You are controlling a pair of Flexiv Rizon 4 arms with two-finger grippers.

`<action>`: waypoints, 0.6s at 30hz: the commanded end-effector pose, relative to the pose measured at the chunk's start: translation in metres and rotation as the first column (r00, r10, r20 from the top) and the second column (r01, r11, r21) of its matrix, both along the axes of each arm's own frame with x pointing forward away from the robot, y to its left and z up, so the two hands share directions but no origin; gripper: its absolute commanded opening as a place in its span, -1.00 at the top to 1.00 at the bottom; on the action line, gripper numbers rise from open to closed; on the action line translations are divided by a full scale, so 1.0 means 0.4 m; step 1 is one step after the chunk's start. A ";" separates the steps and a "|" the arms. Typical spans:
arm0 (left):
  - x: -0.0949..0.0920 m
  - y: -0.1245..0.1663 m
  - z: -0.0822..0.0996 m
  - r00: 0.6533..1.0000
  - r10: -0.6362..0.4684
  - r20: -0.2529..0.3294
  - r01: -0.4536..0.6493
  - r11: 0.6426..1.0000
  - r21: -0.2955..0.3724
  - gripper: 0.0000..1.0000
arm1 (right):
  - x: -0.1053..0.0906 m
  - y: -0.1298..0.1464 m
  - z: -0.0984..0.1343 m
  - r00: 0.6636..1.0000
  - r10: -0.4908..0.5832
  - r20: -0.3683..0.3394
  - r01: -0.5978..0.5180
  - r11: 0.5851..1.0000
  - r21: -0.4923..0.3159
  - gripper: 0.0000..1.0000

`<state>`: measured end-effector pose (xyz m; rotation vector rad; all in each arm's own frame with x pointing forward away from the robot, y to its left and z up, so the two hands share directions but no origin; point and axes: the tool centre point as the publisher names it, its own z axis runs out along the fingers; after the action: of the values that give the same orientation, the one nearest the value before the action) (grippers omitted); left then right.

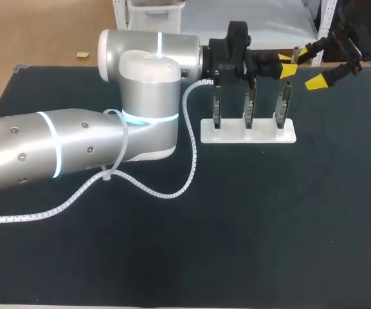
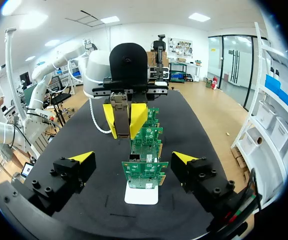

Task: Pick up the optical module with the left hand, and insert it into the network port with the right hand.

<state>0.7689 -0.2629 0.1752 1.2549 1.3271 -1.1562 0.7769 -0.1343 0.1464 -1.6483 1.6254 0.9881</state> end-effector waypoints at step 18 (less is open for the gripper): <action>0.020 -0.010 -0.006 1.000 -0.008 -0.008 0.008 1.000 0.007 1.00 | -0.001 0.001 0.001 1.000 -0.001 0.001 0.001 1.000 -0.001 -1.00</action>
<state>0.7723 -0.2641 0.1736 1.2553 1.3362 -1.1579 0.7769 -0.1343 0.1463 -1.6483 1.6254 0.9881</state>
